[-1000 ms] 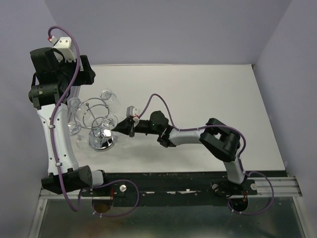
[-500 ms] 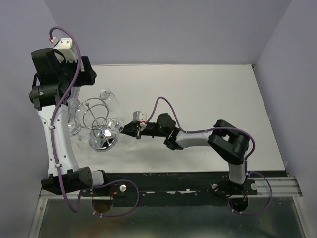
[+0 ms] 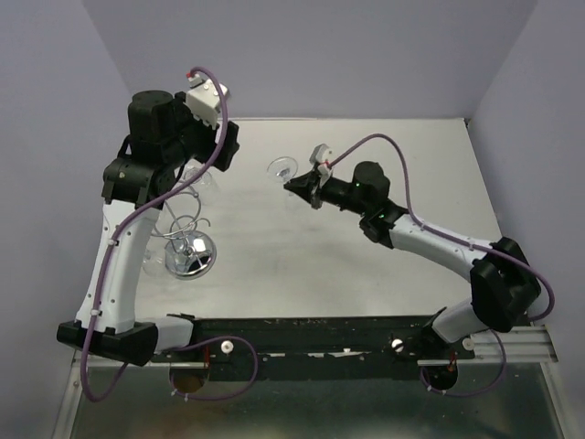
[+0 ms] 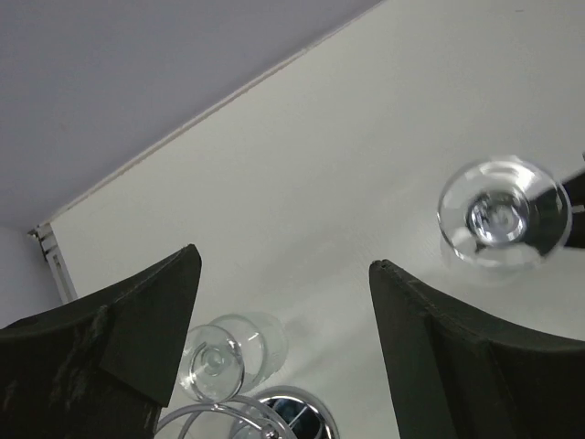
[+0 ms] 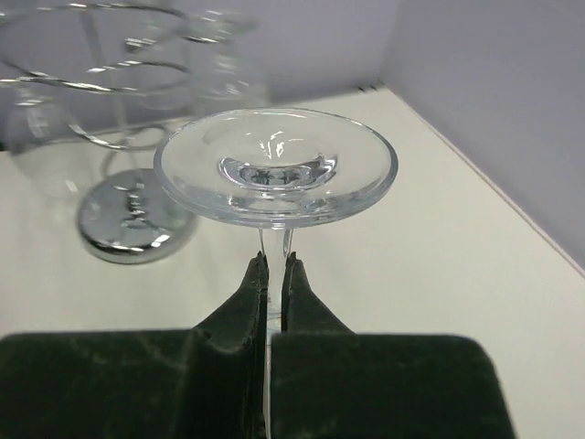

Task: Take the wine glass off the wine glass rack

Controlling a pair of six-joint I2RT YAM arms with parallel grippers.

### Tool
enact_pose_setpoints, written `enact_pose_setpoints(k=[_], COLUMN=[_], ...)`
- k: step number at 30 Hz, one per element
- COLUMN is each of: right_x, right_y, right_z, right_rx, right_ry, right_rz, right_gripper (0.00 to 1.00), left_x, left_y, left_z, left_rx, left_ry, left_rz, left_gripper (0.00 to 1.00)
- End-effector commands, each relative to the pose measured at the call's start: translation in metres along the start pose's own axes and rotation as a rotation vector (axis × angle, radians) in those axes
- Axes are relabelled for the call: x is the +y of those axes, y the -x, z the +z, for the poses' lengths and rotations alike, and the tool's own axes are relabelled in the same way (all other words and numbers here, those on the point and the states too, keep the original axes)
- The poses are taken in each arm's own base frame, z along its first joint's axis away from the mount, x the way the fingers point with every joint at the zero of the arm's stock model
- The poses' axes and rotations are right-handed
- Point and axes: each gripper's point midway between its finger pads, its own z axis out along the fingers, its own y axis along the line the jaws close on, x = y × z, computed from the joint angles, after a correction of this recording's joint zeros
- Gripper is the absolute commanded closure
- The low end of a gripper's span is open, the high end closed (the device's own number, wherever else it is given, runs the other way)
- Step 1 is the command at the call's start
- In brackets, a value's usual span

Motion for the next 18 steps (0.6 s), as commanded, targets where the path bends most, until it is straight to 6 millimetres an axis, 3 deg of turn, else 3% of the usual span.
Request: enact_pose_setpoints(k=[1, 7, 10, 14, 18], right_x=[-0.06, -0.14, -0.177, -0.204, -0.216], right_y=[0.001, 0.019, 0.021, 0.016, -0.009], right_z=[-0.046, -0.112, -0.142, -0.171, -0.186], right_rx=[0.143, 0.144, 0.156, 0.144, 0.148], right_ry=[-0.208, -0.549, -0.676, -0.709, -0.608], right_rz=[0.129, 0.279, 0.455, 0.793, 1.154], right_gripper=[0.99, 0.99, 0.99, 0.99, 0.99], left_x=[-0.031, -0.079, -0.104, -0.147, -0.176], left_y=[0.023, 0.014, 0.013, 0.016, 0.006], left_z=[-0.007, 0.019, 0.034, 0.048, 0.06], left_rx=[-0.136, -0.154, -0.185, -0.322, -0.511], left_ry=[-0.031, -0.127, -0.18, -0.247, -0.288], left_rz=[0.226, 0.352, 0.385, 0.593, 0.86], left_gripper=[0.09, 0.09, 0.09, 0.08, 0.04])
